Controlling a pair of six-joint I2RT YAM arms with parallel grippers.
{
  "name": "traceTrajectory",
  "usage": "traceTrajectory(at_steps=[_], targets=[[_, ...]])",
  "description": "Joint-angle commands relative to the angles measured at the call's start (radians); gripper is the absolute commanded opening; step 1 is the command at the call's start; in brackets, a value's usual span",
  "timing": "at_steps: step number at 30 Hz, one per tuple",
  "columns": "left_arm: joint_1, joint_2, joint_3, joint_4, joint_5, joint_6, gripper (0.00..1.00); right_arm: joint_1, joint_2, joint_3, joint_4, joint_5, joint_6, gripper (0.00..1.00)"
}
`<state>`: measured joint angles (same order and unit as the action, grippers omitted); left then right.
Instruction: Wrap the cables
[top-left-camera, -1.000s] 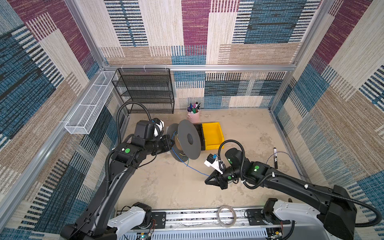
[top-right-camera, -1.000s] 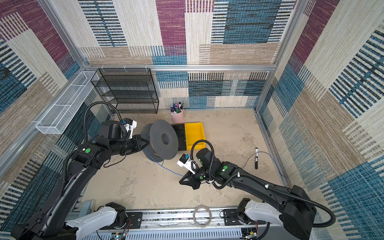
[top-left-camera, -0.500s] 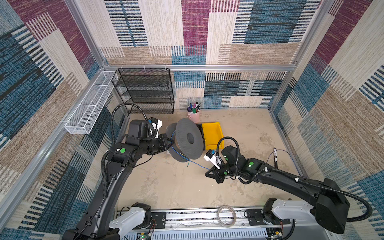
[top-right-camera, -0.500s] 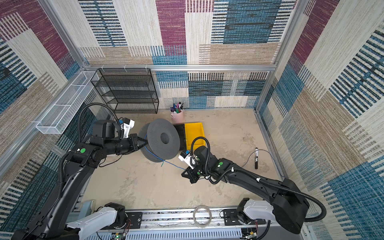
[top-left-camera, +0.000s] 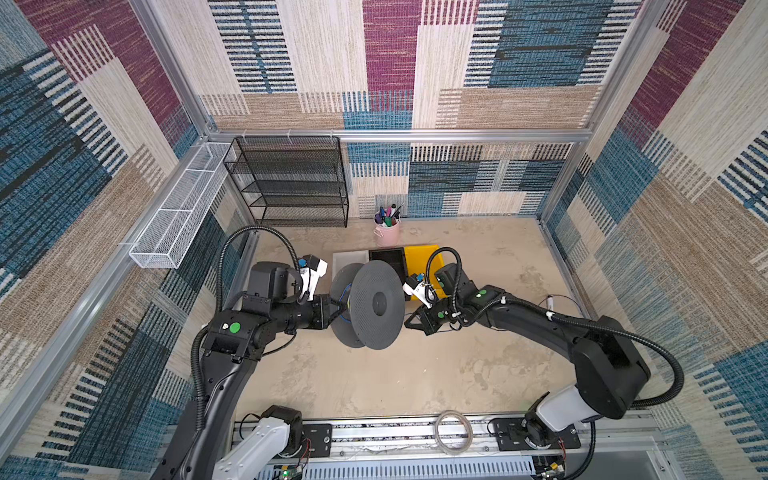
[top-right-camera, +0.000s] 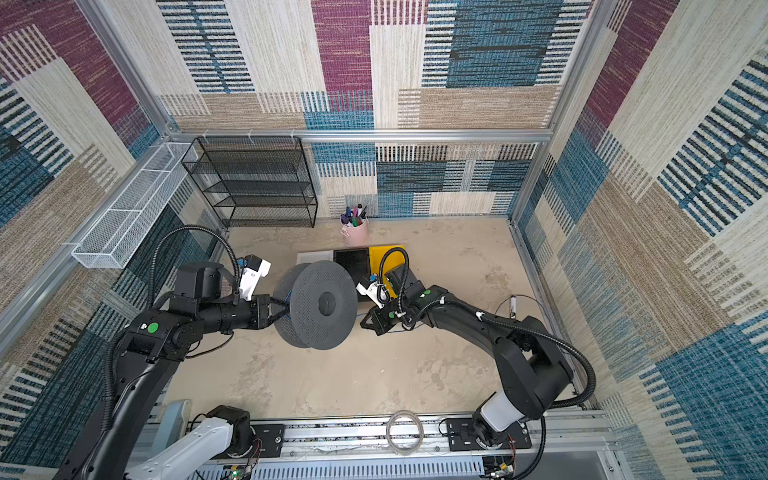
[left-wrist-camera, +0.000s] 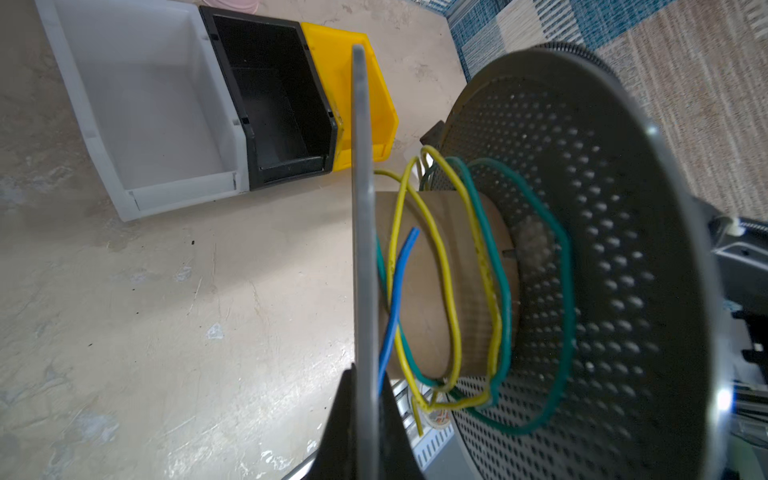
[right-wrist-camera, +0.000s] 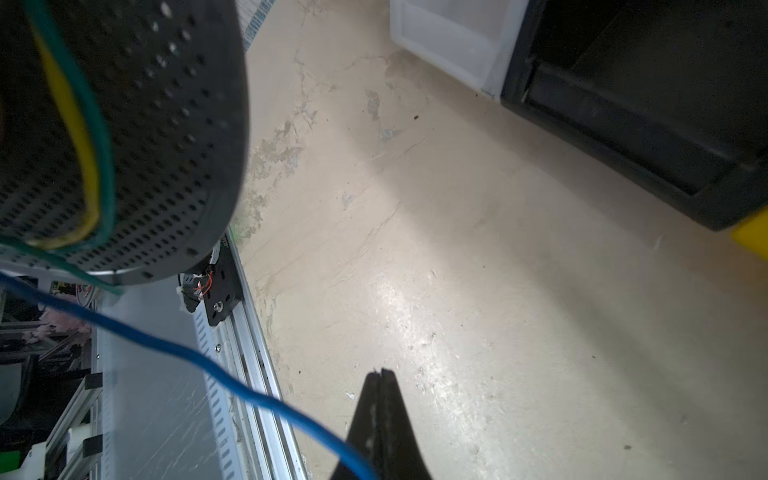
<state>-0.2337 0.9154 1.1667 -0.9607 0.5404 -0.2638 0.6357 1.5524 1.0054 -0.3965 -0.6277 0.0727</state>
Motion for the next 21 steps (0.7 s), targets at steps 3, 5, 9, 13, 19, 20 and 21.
traceTrajectory(at_steps=[3,5,9,13,19,20,21], targets=[[-0.007,-0.035,-0.014,-0.051,-0.031,0.155,0.00,-0.029,-0.008,0.053,-0.108,0.074,-0.009,0.01],[-0.020,-0.030,-0.007,-0.075,-0.051,0.182,0.00,-0.036,0.000,0.093,-0.154,0.071,-0.024,0.01],[-0.057,-0.015,0.019,-0.120,-0.152,0.226,0.00,-0.039,0.039,0.126,-0.207,0.027,-0.044,0.02],[-0.061,-0.017,0.040,-0.124,-0.187,0.249,0.00,-0.036,0.060,0.087,-0.166,0.000,-0.004,0.06],[-0.061,0.013,0.101,-0.108,-0.205,0.245,0.00,-0.034,-0.056,-0.076,0.017,0.042,0.021,0.27],[-0.061,0.019,0.110,-0.100,-0.205,0.239,0.00,-0.034,-0.056,-0.087,0.016,0.016,0.009,0.32],[-0.060,0.023,0.119,-0.093,-0.209,0.234,0.00,-0.034,-0.059,-0.100,0.016,0.004,0.004,0.33]])
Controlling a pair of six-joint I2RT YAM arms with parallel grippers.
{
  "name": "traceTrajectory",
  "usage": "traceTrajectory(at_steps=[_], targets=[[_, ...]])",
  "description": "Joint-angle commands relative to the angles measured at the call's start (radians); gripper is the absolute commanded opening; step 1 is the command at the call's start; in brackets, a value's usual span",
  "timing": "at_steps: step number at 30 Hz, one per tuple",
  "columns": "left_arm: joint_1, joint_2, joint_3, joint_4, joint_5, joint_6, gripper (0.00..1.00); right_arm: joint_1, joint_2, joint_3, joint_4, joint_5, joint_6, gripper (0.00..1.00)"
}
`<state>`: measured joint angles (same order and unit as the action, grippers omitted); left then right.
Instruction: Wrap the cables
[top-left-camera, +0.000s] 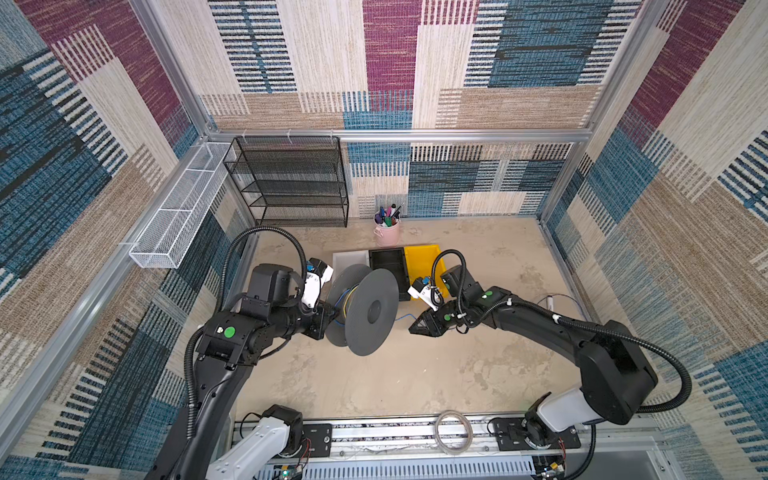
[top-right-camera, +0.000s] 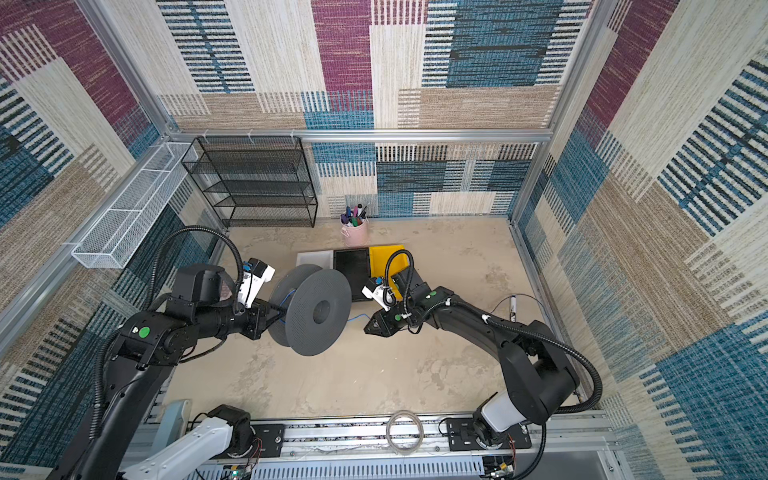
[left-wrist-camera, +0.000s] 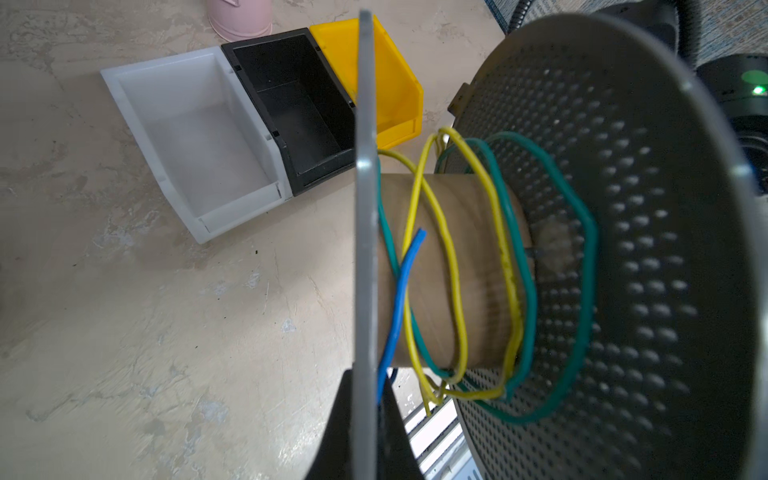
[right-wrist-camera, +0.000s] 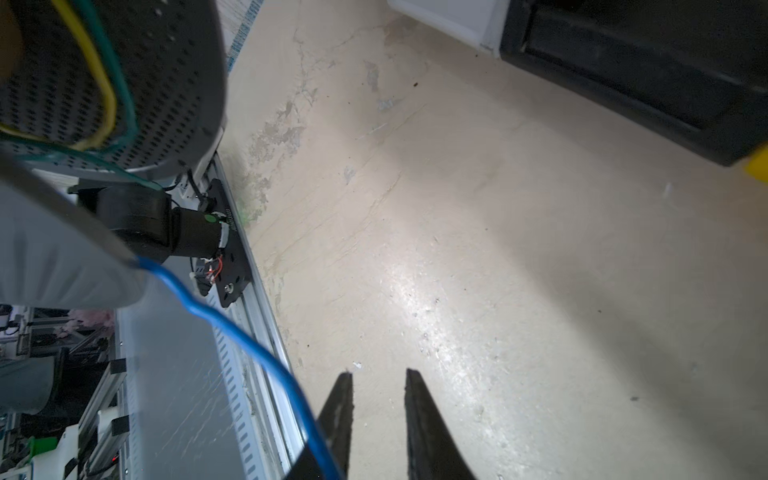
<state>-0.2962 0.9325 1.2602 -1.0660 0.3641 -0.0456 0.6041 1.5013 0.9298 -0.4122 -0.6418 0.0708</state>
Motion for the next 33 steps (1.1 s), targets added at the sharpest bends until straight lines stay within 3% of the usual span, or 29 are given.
traceTrajectory(at_steps=[1,12,15,17,20,33], targets=[[0.002,0.011,0.037,0.017,-0.038,0.012,0.00,-0.003,-0.011,-0.036,0.029,0.016,-0.002,0.33],[0.002,0.068,0.159,-0.011,-0.023,0.016,0.00,-0.003,-0.030,-0.131,0.019,0.100,0.007,0.31],[0.002,0.072,0.182,-0.025,-0.024,0.025,0.00,-0.003,-0.046,-0.132,0.009,0.096,-0.007,0.42],[0.002,0.076,0.195,-0.041,-0.025,0.032,0.00,-0.002,-0.063,-0.122,-0.008,0.101,-0.014,0.43],[0.002,0.081,0.211,-0.057,-0.060,0.031,0.00,-0.003,-0.076,-0.105,-0.025,0.054,-0.023,0.38],[0.003,0.127,0.270,-0.060,-0.089,0.024,0.00,-0.003,-0.140,-0.137,-0.024,-0.168,0.003,0.60]])
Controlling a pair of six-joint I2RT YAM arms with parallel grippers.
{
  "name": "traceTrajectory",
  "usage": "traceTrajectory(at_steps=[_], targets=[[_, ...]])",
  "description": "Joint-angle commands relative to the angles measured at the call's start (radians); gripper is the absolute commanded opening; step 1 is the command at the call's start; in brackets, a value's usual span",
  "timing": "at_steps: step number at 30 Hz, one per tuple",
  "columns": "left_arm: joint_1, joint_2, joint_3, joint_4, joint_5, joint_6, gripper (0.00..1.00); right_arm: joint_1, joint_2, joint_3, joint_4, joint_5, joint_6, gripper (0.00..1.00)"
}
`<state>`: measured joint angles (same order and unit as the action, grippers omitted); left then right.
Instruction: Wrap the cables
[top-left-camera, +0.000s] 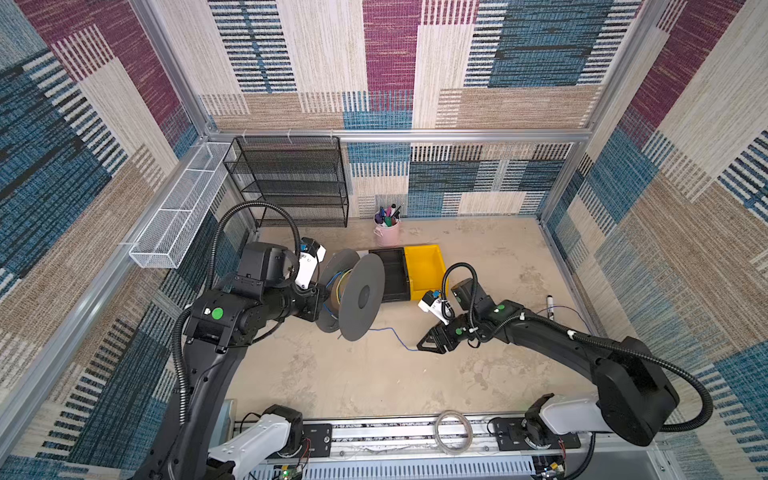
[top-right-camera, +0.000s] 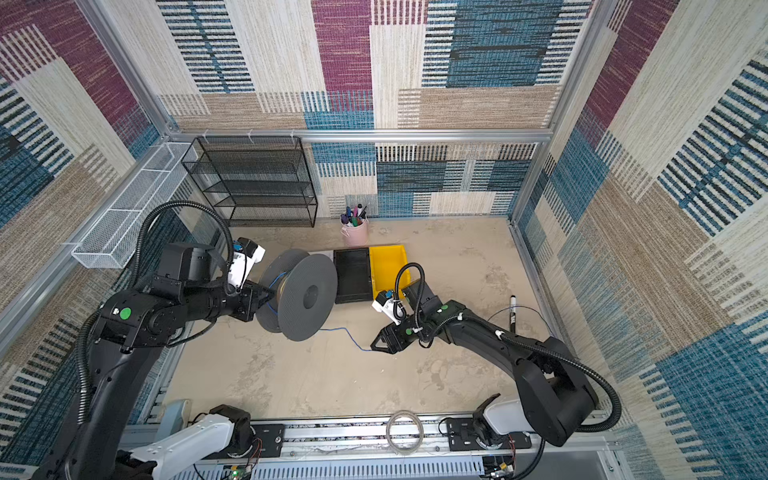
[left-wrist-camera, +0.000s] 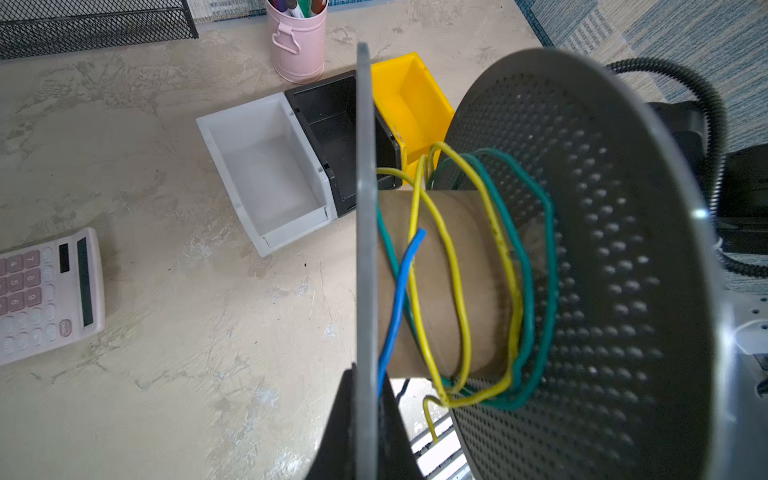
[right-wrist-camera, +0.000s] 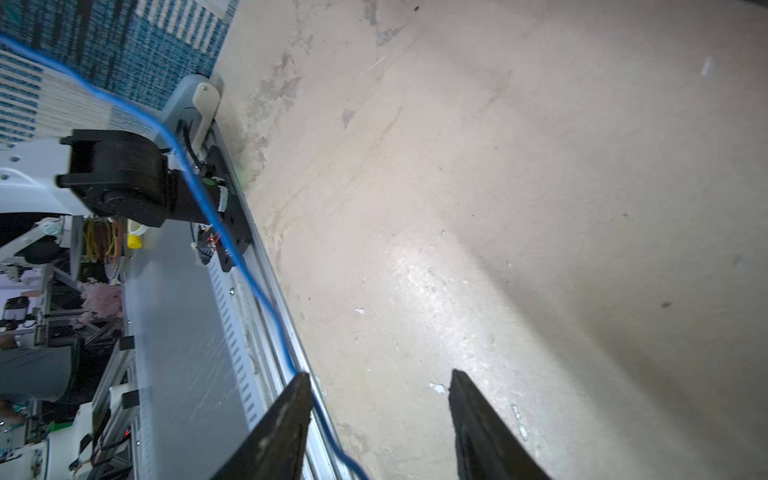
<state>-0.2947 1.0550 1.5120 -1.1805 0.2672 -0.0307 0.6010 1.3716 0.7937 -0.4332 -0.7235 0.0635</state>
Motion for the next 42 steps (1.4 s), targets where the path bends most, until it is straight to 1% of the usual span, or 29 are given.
traceTrajectory(at_steps=[1,6,9,13,18,21,24,26,29,30,31,32,36,37,39,42], targets=[[0.002,0.008,0.022,0.057,0.010,0.009,0.00,0.000,-0.006,-0.010,0.001,-0.100,0.012,0.62],[0.002,0.018,0.026,0.080,0.026,-0.005,0.00,0.001,0.056,-0.047,0.027,-0.163,0.040,0.61],[0.003,0.016,0.022,0.088,0.011,-0.008,0.00,0.000,0.039,-0.062,0.036,-0.177,0.041,0.61],[0.010,0.030,0.027,0.085,-0.012,-0.012,0.00,0.000,0.026,-0.058,0.009,-0.137,0.050,0.61],[0.019,0.058,0.051,0.094,0.020,-0.020,0.00,0.008,0.039,-0.064,0.014,-0.133,0.047,0.60],[0.019,0.072,0.066,0.103,0.043,-0.027,0.00,0.032,0.046,-0.063,0.024,-0.174,0.042,0.53],[0.022,0.077,0.074,0.120,0.037,-0.040,0.00,0.056,0.035,-0.065,0.042,-0.220,0.045,0.53],[0.023,0.085,0.078,0.126,0.051,-0.043,0.00,0.059,0.014,-0.074,0.070,-0.261,0.057,0.54],[0.023,0.095,0.077,0.127,0.066,-0.047,0.00,0.057,-0.018,-0.088,0.124,-0.305,0.085,0.63],[0.023,0.097,0.076,0.127,0.070,-0.048,0.00,0.059,-0.023,-0.087,0.136,-0.311,0.093,0.64],[0.023,0.096,0.073,0.127,0.075,-0.049,0.00,0.059,-0.027,-0.085,0.146,-0.307,0.099,0.64],[0.023,0.094,0.071,0.128,0.075,-0.049,0.00,0.057,-0.031,-0.075,0.135,-0.270,0.098,0.64],[0.023,0.089,0.071,0.121,0.082,-0.046,0.00,0.032,-0.058,-0.037,0.079,-0.077,0.097,0.65],[0.024,0.088,0.073,0.119,0.085,-0.046,0.00,0.022,-0.076,-0.027,0.073,-0.029,0.098,0.68],[0.025,0.085,0.071,0.119,0.087,-0.047,0.00,0.001,-0.100,-0.015,0.072,-0.014,0.086,0.71],[0.025,0.084,0.066,0.122,0.093,-0.052,0.00,-0.010,-0.122,0.002,0.078,-0.090,0.051,0.73]])
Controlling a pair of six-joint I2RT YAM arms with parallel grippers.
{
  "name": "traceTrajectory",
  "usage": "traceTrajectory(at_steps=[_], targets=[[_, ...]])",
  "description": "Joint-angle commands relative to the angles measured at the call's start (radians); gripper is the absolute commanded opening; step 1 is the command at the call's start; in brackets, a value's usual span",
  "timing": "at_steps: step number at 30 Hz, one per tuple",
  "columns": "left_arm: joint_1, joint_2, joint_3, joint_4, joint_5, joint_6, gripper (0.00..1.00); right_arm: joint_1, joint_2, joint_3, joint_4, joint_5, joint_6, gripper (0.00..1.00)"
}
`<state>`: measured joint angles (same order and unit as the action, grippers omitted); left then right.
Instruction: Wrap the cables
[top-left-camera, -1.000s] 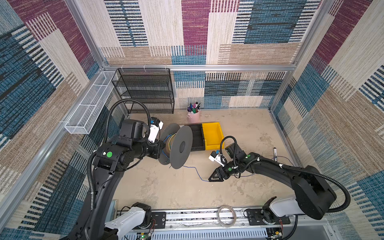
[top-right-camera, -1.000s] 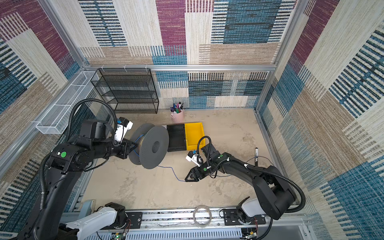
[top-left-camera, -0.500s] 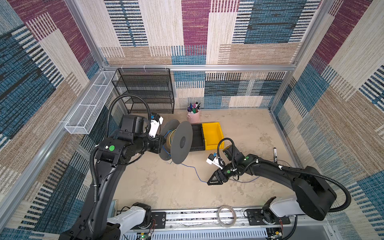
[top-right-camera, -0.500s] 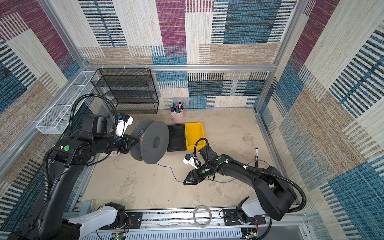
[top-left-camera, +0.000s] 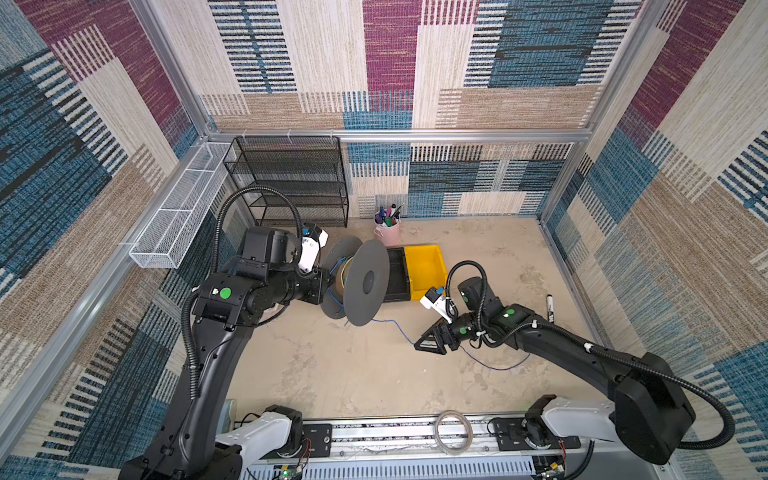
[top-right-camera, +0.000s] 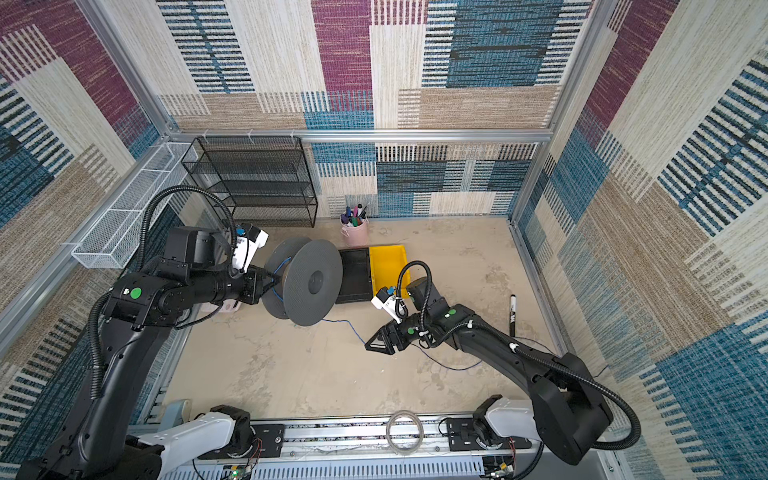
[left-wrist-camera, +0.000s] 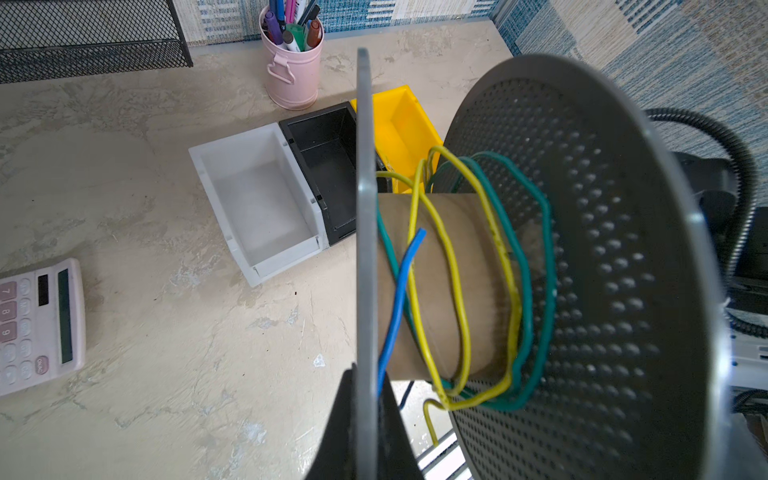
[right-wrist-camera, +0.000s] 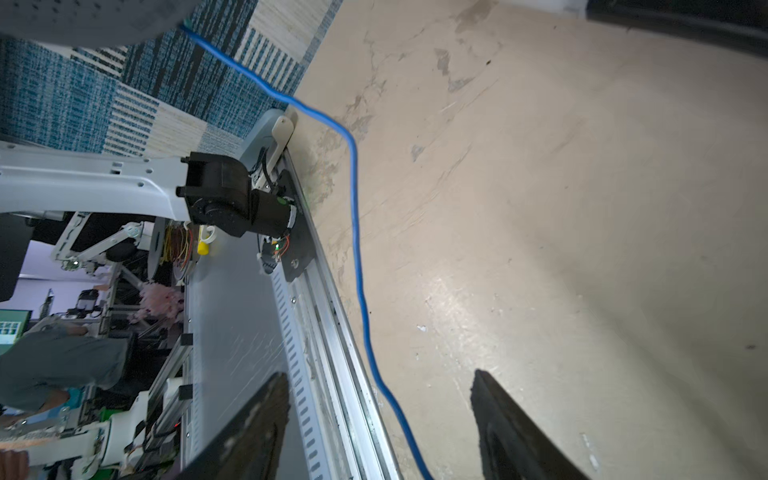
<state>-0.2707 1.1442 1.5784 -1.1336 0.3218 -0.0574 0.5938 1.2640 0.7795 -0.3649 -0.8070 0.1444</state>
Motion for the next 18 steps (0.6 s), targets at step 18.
traceTrajectory(at_steps=[18], targets=[[0.001,0.014,0.016,0.076,0.030,-0.030,0.00,0.090,0.033,-0.033,0.013,-0.123,-0.058,0.72]])
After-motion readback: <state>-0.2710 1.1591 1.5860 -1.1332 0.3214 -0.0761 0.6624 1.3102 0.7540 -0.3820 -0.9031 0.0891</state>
